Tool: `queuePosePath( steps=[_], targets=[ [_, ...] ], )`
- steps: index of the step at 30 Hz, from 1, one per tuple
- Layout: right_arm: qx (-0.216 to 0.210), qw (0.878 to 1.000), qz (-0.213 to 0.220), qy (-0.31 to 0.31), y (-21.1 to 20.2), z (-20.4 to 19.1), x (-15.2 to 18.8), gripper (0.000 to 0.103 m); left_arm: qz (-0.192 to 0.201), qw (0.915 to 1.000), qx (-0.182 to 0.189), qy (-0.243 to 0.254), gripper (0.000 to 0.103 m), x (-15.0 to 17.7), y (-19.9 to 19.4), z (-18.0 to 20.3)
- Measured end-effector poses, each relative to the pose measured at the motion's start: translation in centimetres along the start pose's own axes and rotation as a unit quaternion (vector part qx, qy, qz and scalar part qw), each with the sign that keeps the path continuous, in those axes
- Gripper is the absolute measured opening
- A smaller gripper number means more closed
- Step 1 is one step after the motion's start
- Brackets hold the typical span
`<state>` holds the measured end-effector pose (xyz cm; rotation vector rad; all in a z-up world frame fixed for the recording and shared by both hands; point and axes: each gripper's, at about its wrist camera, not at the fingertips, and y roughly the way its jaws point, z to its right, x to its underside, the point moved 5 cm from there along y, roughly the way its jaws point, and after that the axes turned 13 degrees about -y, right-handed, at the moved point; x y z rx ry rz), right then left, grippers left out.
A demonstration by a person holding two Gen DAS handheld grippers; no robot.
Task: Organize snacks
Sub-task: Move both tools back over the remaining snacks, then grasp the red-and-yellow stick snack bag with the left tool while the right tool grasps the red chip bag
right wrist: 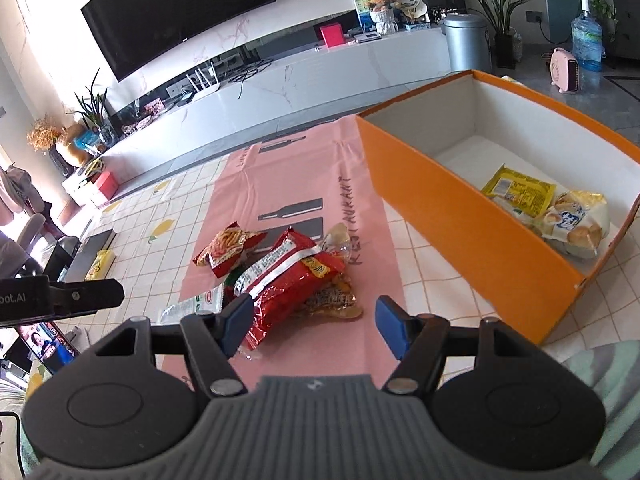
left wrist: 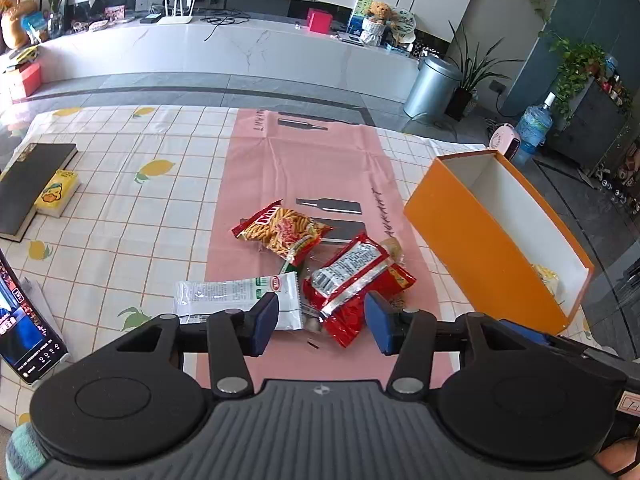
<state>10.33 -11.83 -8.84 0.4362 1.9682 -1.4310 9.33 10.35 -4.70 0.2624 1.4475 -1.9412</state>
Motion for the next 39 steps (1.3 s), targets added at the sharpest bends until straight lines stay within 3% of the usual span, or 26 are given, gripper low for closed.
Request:
queuePosePath(
  steps=[19, 25, 30, 34, 37, 39],
  targets=[
    [-0.009, 0.997, -0.06, 0.046, 10.3, -2.6, -0.8, 0.072, -0.037, 0.9988, -0.007, -0.032, 0.058, -1.5, 7.4, -3.3],
    [0.008, 0.997, -0.062, 0.046, 12.7, -2.7, -1.1, 0.071, -0.066, 0.997, -0.015, -0.038, 0.048, -1.2, 10.0, -4.6],
    [0.026, 0.999, -0.043, 0.016, 13.4, -3.1, -2.0, 0.061, -0.09, 0.9952, -0.018, -0.036, 0.041, -0.7, 11.7, -5.2],
    [0.029, 0.999, -0.034, -0.001, 14.0, -3.4, -2.9, 0.06, -0.092, 0.9952, -0.018, -0.028, 0.037, -0.5, 12.1, -5.1],
    [0.02, 0.999, -0.038, 0.004, 14.7, -3.4, -3.2, 0.063, -0.092, 0.9954, -0.015, -0.022, 0.034, -0.5, 12.2, -4.8],
    [0.021, 0.999, -0.041, 0.004, 15.3, -3.5, -3.2, 0.074, -0.093, 0.9955, -0.013, -0.014, 0.033, -0.3, 12.2, -4.5]
  ],
)
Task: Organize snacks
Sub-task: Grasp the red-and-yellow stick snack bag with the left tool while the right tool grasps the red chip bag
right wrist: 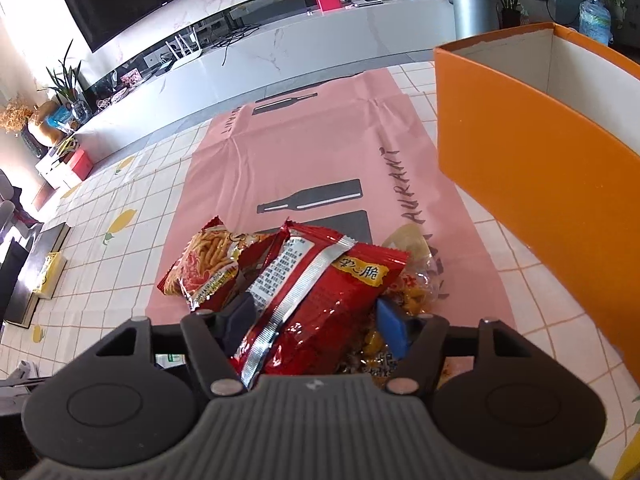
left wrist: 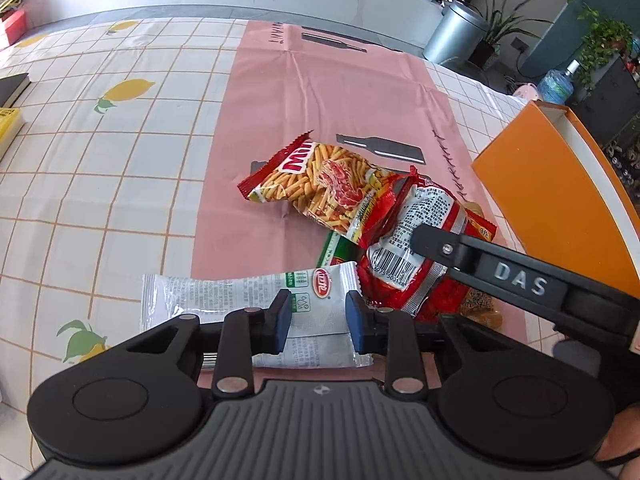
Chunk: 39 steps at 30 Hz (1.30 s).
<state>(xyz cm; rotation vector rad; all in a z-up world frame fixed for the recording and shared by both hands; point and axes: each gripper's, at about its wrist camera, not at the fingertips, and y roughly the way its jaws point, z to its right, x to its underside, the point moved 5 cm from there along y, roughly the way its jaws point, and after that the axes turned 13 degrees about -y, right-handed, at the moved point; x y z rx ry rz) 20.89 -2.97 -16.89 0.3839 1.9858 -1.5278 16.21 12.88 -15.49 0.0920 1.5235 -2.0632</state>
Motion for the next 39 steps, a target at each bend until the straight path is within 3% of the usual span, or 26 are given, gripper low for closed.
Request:
queuePosePath(
  steps=[5, 7, 8, 11, 18, 21, 22, 23, 26, 31, 33, 39],
  targets=[
    [0.013, 0.999, 0.005, -0.033, 0.6, -1.0, -0.1, 0.078, 0.002, 0.9999, -0.005, 0.009, 0.033, 0.0, 0.0, 0.2],
    [0.016, 0.999, 0.011, -0.043, 0.6, -1.1, -0.1, 0.073, 0.005, 1.0, -0.003, 0.004, 0.033, -0.1, -0.1, 0.1],
    [0.016, 0.999, 0.015, -0.042, 0.5, -1.0, -0.2, 0.064, 0.009, 1.0, -0.002, -0.002, 0.033, -0.3, -0.2, 0.0],
    [0.015, 0.999, 0.015, -0.046, 0.2, -0.4, -0.4, 0.063, 0.023, 0.9995, 0.004, -0.021, 0.035, -0.9, -0.5, -0.3],
    [0.022, 0.997, 0.047, -0.049, -1.2, 1.4, -2.1, 0.061, 0.052, 0.9943, 0.043, -0.082, 0.07, -3.1, -0.1, 0.6],
    [0.036, 0.996, 0.056, -0.066, -1.0, 2.1, -2.7, 0.06, 0.05, 0.9897, 0.039, -0.128, 0.071, -3.9, 1.0, 0.3],
    [0.036, 0.996, 0.058, -0.064, -0.8, 2.4, -2.9, 0.056, 0.049, 0.9867, 0.04, -0.15, 0.073, -4.2, 1.4, 0.0],
    [0.031, 0.996, 0.058, -0.062, -0.6, 2.7, -3.0, 0.035, 0.049, 0.9836, 0.042, -0.168, 0.075, -4.4, 1.8, -0.2],
    [0.018, 0.997, 0.056, -0.05, 0.2, 3.4, -3.1, 0.034, 0.048, 0.9741, 0.047, -0.216, 0.077, -5.0, 3.0, -0.5],
    [0.0, 0.998, 0.057, -0.036, 1.1, 3.9, -2.6, 0.039, 0.047, 0.966, 0.025, -0.253, 0.077, -5.3, 4.5, -1.0],
    [0.004, 0.998, 0.055, -0.026, 1.6, 4.3, -2.4, 0.063, 0.052, 0.9648, 0.025, -0.257, 0.08, -5.3, 4.8, -1.0],
    [-0.031, 0.998, 0.048, 0.01, 2.8, 4.9, -2.0, 0.068, 0.066, 0.9679, 0.015, -0.242, 0.08, -5.6, 5.0, -0.6]
  ],
)
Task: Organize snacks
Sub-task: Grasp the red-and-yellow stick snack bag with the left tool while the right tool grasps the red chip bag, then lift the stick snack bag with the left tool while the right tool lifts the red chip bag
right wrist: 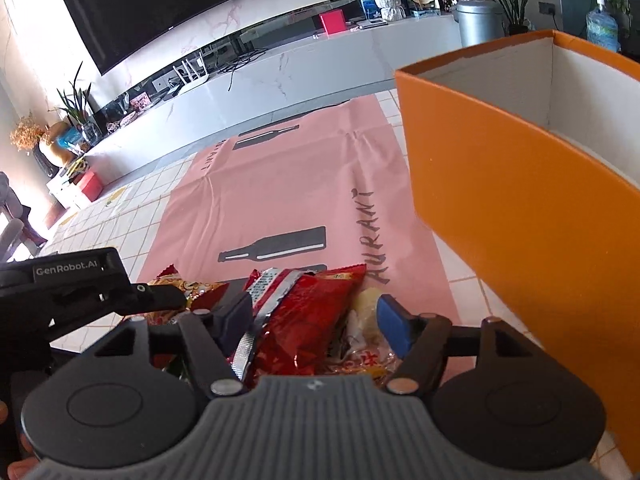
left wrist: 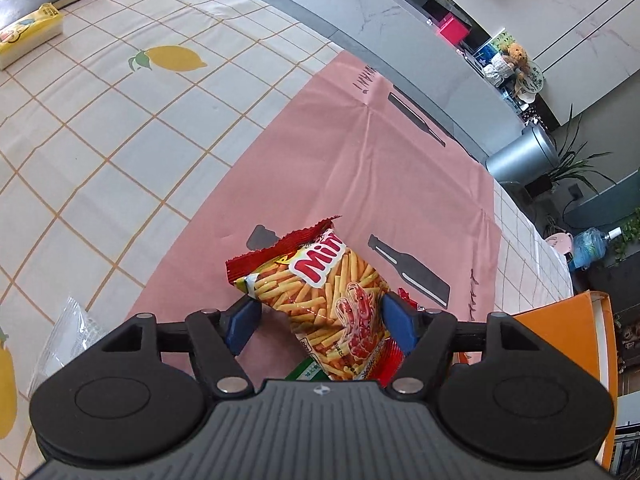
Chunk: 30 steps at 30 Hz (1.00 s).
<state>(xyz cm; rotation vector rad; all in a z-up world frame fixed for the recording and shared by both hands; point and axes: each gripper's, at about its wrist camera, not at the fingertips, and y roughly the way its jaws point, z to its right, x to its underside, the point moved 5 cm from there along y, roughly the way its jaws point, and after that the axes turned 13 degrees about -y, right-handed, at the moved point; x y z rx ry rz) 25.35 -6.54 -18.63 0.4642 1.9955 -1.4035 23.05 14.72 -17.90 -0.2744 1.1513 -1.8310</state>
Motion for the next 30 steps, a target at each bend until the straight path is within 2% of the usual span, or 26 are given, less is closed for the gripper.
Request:
queuePosePath(
  steps=[2, 4, 5, 9, 13, 17, 19, 20, 24, 30],
  targets=[
    [-0.01, 1.0, -0.001, -0.006, 0.2, -0.4, 0.0, 0.07, 0.003, 0.9999, -0.002, 0.011, 0.077, 0.1, 0.1, 0.2],
    [-0.021, 1.0, -0.005, -0.021, 0.4, -1.2, 0.1, 0.074, 0.001, 0.9997, -0.002, 0.023, 0.06, 0.2, 0.2, 0.4],
    [-0.025, 0.999, -0.006, -0.031, 0.4, -1.7, 0.1, 0.074, -0.001, 0.9997, 0.005, 0.026, 0.055, 0.3, 0.2, 0.5],
    [-0.022, 0.996, -0.009, -0.081, 0.6, -3.3, 0.4, 0.074, 0.002, 0.9992, 0.005, 0.041, 0.048, 0.2, 0.0, 0.8],
    [-0.026, 0.995, -0.009, -0.1, 1.0, -4.0, 0.7, 0.076, 0.015, 0.998, 0.002, 0.062, 0.045, 0.2, -1.0, 0.8],
    [-0.035, 0.995, -0.018, -0.091, 1.5, -3.8, 1.1, 0.075, 0.019, 0.9966, -0.006, 0.08, 0.045, 0.4, -2.2, 0.6],
    [-0.037, 0.996, -0.014, -0.085, 1.5, -3.5, 1.2, 0.069, 0.019, 0.9963, -0.008, 0.084, 0.045, 0.4, -2.6, 0.5],
    [-0.037, 0.996, -0.014, -0.082, 1.5, -3.4, 1.2, 0.057, 0.019, 0.9962, -0.009, 0.085, 0.045, 0.4, -2.7, 0.4],
    [-0.042, 0.997, -0.003, -0.064, 0.8, -3.0, 1.0, 0.051, 0.019, 0.9966, -0.006, 0.081, 0.045, 0.3, -3.3, 0.2],
    [-0.041, 0.997, 0.028, -0.059, -0.9, -2.9, 0.5, 0.05, 0.023, 0.9964, 0.0, 0.082, 0.045, 0.4, -4.6, 0.4]
  ],
)
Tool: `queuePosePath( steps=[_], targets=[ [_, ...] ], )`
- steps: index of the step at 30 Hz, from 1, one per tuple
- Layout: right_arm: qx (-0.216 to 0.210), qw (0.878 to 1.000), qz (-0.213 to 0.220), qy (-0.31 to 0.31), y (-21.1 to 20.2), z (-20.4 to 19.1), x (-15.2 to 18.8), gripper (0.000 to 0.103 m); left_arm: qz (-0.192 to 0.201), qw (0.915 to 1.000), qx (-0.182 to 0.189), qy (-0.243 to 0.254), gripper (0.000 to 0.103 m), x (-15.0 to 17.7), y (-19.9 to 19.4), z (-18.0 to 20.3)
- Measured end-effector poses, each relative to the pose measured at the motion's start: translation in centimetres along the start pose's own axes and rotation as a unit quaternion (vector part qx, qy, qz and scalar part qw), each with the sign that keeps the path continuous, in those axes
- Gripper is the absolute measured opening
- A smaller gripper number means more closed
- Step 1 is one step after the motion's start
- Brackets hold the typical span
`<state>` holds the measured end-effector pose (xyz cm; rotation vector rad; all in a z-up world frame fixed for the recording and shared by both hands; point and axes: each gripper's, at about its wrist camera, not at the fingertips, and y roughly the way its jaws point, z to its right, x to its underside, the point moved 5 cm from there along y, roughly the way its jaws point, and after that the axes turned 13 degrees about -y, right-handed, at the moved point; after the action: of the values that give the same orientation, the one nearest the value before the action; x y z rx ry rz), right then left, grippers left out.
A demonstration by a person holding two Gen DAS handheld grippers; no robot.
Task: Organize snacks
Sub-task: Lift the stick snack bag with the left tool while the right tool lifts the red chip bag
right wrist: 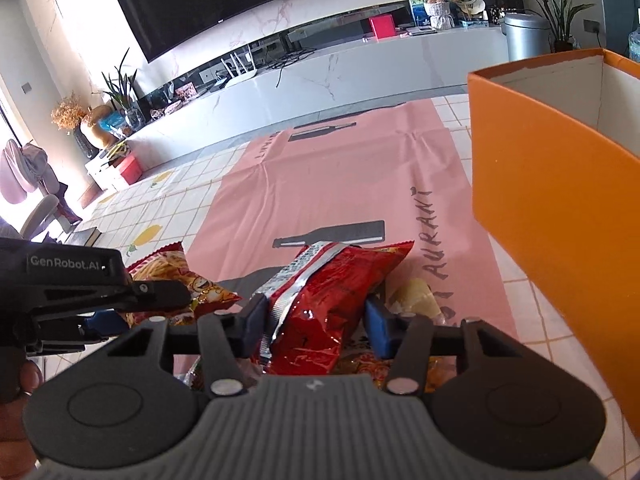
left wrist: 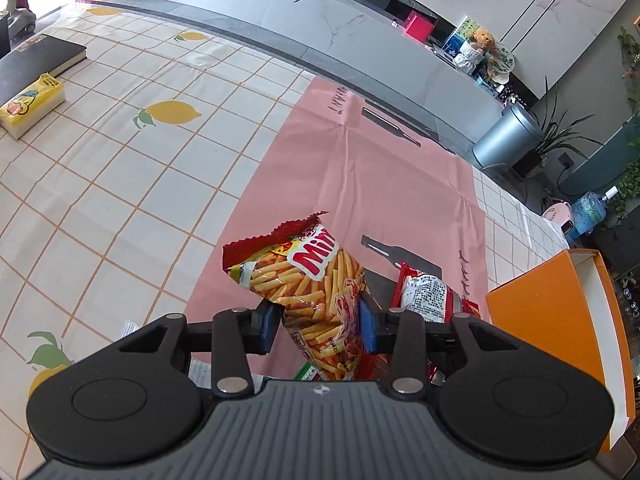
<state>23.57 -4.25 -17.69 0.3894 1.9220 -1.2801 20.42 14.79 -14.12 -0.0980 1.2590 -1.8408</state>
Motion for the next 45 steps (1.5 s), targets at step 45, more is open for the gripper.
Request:
queuePosePath(
  steps=[45],
  targets=[
    [-0.078, 0.969, -0.093, 0.216, -8.3, 5.1, 7.4, 0.024, -0.065, 0.9954, -0.015, 0.069, 0.045, 8.8, -2.3, 1.2]
  ],
)
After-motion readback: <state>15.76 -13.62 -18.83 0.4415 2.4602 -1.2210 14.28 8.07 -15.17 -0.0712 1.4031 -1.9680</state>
